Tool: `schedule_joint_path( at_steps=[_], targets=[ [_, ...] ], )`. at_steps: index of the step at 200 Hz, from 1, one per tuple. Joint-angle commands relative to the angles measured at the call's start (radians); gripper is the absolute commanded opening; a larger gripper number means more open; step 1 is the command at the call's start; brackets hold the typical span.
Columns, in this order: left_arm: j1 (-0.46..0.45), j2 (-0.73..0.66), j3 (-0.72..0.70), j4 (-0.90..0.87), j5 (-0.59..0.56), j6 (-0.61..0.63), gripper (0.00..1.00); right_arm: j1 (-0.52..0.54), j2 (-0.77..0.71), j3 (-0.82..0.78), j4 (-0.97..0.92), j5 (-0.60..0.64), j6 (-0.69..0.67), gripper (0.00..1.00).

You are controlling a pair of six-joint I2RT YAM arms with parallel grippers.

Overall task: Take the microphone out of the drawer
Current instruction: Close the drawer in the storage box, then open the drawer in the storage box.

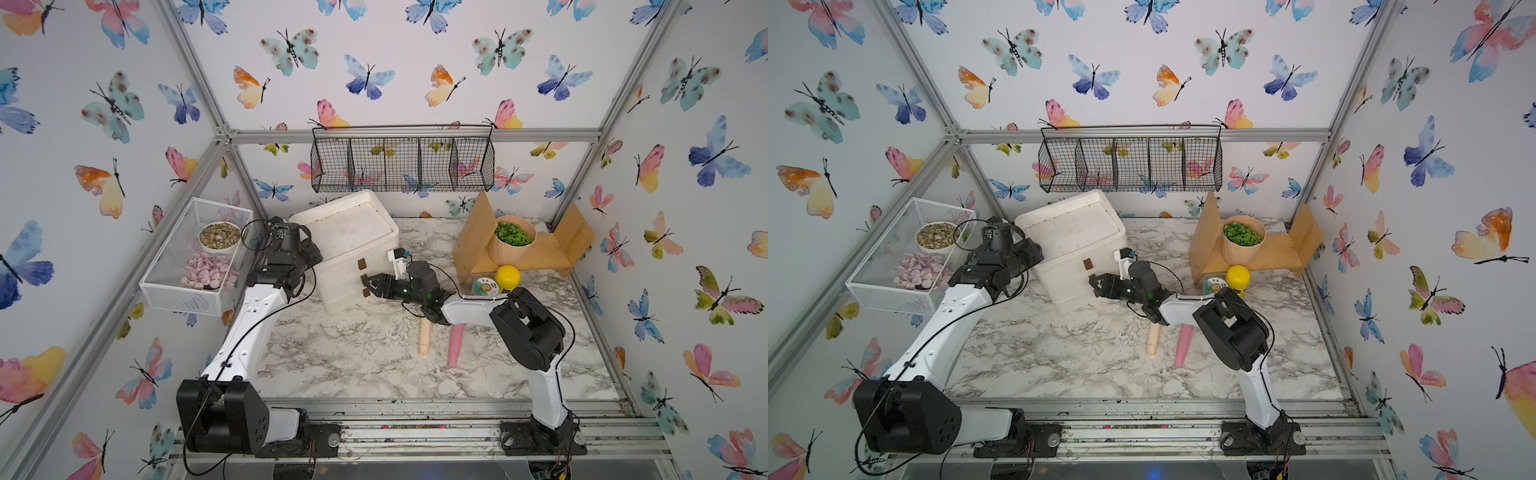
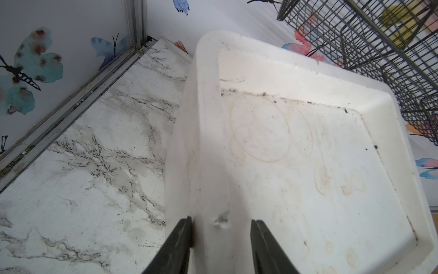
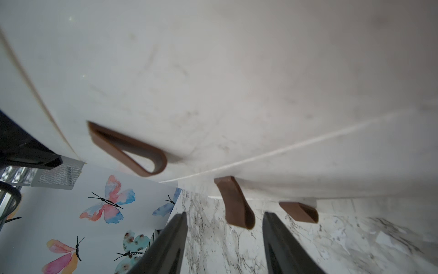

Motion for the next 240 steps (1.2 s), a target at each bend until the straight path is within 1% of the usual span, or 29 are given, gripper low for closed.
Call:
schedule_joint_path(
  at_steps=[1, 25, 77, 96, 129, 148, 181, 240],
  targets=[
    [-0.034, -0.015, -0.011, 0.039, 0.123, 0.004, 0.45, 0.002, 0.030, 0.045, 0.028, -0.026, 0.019, 0.58],
    [-0.035, -0.017, -0.008, 0.039, 0.124, 0.001, 0.45, 0.002, 0.053, 0.066, 0.031, -0.032, 0.029, 0.57],
    [-0.035, -0.014, -0.014, 0.042, 0.124, -0.011, 0.45, 0.002, 0.069, 0.066, 0.033, -0.032, 0.036, 0.45],
    [-0.036, -0.010, -0.015, 0.042, 0.127, -0.015, 0.45, 0.002, 0.076, 0.063, 0.041, -0.037, 0.042, 0.35],
    [-0.035, -0.009, -0.020, 0.045, 0.118, -0.016, 0.45, 0.002, 0.075, 0.052, 0.058, -0.048, 0.049, 0.11],
    [-0.035, -0.008, -0.021, 0.047, 0.114, -0.016, 0.45, 0.002, 0.065, 0.037, 0.065, -0.050, 0.047, 0.03],
    [-0.035, -0.001, -0.024, 0.056, 0.113, -0.023, 0.45, 0.002, 0.026, -0.022, 0.080, -0.053, 0.045, 0.01],
    [-0.036, 0.007, -0.017, 0.074, 0.115, -0.035, 0.45, 0.004, -0.090, -0.158, 0.064, -0.062, 0.009, 0.01]
  ],
)
